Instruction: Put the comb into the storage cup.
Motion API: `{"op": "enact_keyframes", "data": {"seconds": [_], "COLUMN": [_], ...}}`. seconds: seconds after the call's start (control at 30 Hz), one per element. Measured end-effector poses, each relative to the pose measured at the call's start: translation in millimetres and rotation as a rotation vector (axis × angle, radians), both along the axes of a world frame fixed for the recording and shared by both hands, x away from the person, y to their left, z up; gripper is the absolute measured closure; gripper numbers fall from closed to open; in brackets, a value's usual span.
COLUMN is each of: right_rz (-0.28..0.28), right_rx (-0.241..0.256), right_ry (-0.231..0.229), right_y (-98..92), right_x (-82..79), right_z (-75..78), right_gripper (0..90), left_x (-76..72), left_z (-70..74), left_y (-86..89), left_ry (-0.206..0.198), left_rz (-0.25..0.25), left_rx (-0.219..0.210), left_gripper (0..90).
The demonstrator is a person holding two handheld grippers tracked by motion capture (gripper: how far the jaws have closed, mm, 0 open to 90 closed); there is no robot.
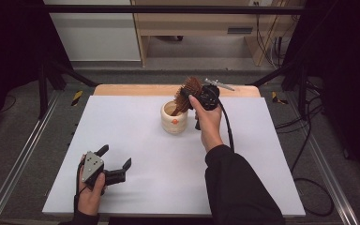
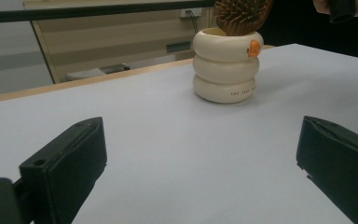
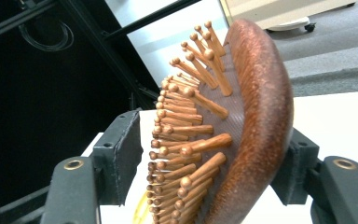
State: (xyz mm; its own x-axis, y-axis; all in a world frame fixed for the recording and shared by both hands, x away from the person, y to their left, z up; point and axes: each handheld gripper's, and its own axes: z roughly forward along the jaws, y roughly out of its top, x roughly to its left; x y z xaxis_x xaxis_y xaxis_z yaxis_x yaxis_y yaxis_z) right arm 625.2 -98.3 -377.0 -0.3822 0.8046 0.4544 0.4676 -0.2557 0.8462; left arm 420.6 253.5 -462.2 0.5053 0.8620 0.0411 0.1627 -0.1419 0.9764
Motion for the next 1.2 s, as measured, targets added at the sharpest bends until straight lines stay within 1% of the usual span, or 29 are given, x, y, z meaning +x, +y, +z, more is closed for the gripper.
{"op": "enact_keyframes", "data": {"seconds": [0.13, 0.23, 0.33, 0.53, 0.6, 0.7, 0.83, 0.9, 0.97, 1.2], "right_rz": [-0.006, -0.01, -0.019, -0.044, -0.05, -0.056, -0.067, -0.08, -0.091, -0.089], "right_rx": [-0.015, -0.043, -0.087, -0.144, -0.163, -0.202, -0.246, -0.256, -0.257, -0.216], "right_ry": [0.001, -0.008, -0.039, -0.095, -0.112, -0.132, -0.173, -0.191, -0.198, -0.179], "right_y": [-0.6, -1.3, -1.1, -4.3, -5.5, -5.4, -5.1, -5.7, -7.1, -12.8], "right_x": [0.0, -1.5, -4.4, -10.0, -11.6, -14.6, -19.8, -22.3, -24.0, -25.7], "right_z": [0.0, 1.3, 4.8, 11.7, 13.8, 16.6, 20.4, 21.5, 22.0, 21.8], "right_gripper": [30.0, 28.9, 27.9, 24.1, 24.3, 24.2, 22.3, 21.3, 19.8, 11.4], "left_x": [0.1, 0.3, 0.4, 0.3, 0.4, 0.4, 0.5, 0.5, 0.3, 0.5], "left_z": [0.0, -0.1, -0.5, -0.4, -0.4, -0.5, -0.5, -0.5, -0.5, -0.6], "left_y": [0.4, 0.7, -0.2, -0.1, -0.1, -0.5, -0.5, -0.4, -0.4, -0.7], "left_ry": [0.0, 0.001, 0.004, 0.004, 0.005, 0.004, 0.004, 0.004, 0.004, 0.006], "left_rz": [0.001, 0.001, -0.001, -0.001, 0.0, -0.002, -0.001, 0.0, 0.0, -0.003], "left_rx": [-0.002, -0.002, -0.001, -0.002, -0.001, 0.002, 0.001, 0.0, 0.0, 0.002], "left_gripper": [1.7, 1.8, 1.7, 1.7, 1.7, 1.7, 1.7, 1.7, 1.7, 1.7]}}
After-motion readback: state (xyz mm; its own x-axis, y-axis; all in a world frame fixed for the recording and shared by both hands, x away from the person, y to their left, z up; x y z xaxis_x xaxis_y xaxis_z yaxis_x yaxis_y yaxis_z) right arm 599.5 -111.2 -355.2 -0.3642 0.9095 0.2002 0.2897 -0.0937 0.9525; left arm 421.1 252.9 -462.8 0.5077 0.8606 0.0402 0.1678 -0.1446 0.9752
